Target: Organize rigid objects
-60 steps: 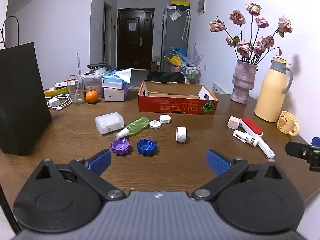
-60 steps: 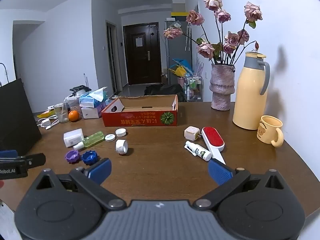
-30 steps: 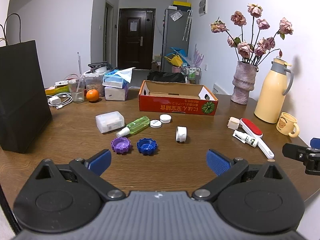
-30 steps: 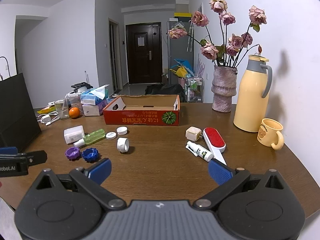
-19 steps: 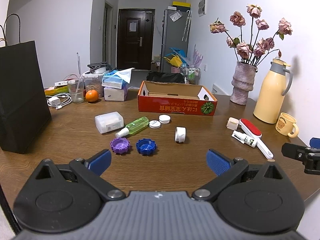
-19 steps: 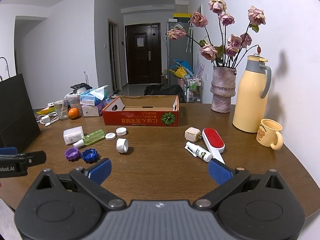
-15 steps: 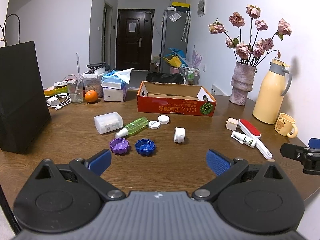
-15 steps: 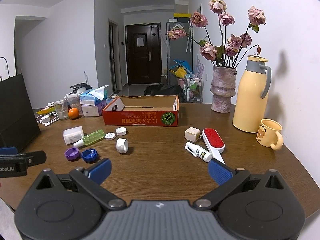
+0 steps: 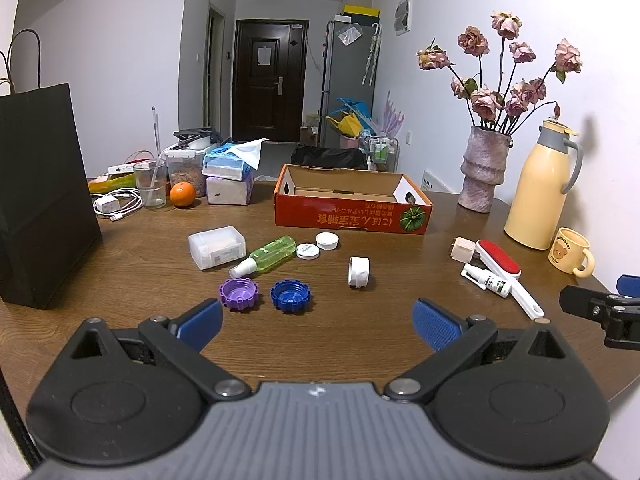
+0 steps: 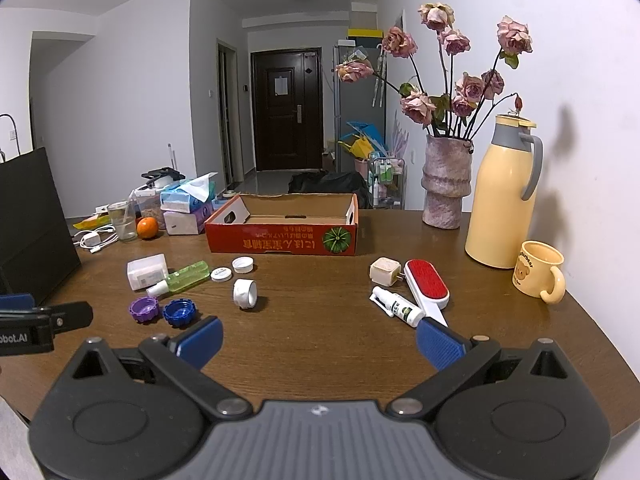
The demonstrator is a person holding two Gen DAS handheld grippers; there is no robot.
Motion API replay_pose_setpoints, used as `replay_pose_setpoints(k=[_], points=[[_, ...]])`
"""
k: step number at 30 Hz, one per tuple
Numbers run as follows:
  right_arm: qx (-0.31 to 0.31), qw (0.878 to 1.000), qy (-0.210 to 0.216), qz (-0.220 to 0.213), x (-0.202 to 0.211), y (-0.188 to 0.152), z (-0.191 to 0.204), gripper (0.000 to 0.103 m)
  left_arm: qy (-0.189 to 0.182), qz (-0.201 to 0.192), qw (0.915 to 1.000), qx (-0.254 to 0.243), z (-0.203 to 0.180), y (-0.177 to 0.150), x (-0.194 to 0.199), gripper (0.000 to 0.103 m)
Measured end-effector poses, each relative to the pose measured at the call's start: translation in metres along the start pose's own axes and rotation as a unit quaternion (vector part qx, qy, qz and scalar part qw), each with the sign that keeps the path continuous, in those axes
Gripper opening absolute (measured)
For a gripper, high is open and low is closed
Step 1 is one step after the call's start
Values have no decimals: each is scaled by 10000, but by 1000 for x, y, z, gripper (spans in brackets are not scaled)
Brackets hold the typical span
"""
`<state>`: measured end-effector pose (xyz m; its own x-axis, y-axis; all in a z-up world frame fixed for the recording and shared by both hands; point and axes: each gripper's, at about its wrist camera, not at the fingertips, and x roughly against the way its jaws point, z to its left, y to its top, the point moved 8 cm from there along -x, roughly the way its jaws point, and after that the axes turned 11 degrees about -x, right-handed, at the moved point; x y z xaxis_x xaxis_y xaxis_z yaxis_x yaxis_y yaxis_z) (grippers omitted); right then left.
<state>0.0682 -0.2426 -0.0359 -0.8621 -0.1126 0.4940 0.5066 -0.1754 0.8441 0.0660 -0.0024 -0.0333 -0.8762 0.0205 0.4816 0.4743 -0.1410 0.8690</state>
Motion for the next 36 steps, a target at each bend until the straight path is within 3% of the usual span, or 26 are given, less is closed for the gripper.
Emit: replay_pose_setpoints(k=[36], points=[[16,9999,-26,-98,3,2,3,103,-46,-88,9999,48,4,4,3,103]])
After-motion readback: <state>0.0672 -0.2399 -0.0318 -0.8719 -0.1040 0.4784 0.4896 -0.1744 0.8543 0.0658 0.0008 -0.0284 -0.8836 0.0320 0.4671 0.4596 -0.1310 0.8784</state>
